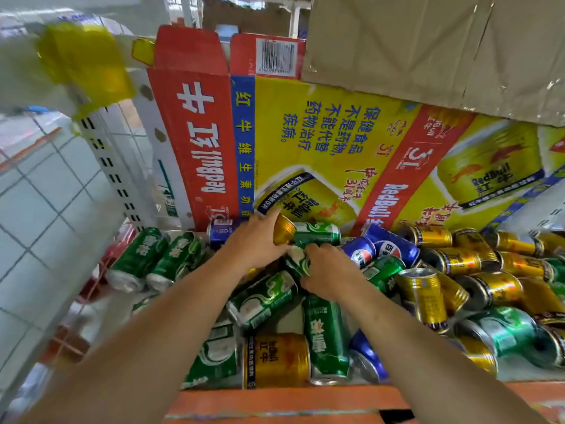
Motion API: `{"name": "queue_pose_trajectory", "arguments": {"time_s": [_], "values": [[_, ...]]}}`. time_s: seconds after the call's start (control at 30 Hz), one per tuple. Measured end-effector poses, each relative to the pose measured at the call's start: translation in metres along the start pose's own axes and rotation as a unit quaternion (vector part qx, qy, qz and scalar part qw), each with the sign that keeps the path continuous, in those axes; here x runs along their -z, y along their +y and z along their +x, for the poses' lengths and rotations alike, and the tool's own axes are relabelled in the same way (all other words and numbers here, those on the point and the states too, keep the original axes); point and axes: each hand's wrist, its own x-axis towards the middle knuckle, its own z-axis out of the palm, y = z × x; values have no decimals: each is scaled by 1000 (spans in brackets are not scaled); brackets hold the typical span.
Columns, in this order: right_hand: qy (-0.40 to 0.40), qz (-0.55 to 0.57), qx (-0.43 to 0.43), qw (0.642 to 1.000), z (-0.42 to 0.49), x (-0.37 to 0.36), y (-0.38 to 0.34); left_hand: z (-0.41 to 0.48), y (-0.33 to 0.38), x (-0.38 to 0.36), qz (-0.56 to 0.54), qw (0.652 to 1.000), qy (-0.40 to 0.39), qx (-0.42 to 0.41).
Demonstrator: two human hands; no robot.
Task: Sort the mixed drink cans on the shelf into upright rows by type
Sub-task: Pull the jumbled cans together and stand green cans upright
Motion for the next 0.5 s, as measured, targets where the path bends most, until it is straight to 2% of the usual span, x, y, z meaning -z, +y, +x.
{"name": "queue_pose_trajectory", "arguments": {"time_s": [0.13, 0.37, 0.5], "values": [[-11, 1, 31, 999, 13, 2, 5, 11, 3, 0, -2, 1000, 18, 15], [36, -55, 87, 994, 28, -1, 4, -4, 3, 4, -179, 977, 103, 46], [46, -6, 91, 995, 31, 2, 11, -17, 6, 1, -245, 957, 145, 50]]}}
